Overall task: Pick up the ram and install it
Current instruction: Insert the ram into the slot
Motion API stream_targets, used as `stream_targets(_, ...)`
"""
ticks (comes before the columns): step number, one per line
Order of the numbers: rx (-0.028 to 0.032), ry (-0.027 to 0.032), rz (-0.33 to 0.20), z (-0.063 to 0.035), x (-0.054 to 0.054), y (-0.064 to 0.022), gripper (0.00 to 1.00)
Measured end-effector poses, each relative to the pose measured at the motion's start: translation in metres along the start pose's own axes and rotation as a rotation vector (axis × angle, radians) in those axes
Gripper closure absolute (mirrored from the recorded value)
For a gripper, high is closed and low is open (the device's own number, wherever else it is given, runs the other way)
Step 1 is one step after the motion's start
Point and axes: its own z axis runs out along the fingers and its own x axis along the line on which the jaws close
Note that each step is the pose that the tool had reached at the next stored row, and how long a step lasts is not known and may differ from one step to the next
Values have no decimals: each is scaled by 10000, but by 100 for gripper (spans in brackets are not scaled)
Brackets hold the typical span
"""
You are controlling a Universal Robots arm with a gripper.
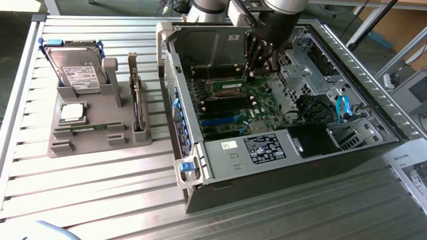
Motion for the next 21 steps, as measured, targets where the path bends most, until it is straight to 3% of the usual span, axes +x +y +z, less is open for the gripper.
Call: stream_targets(21,0,-1,0,202,0,-2,88)
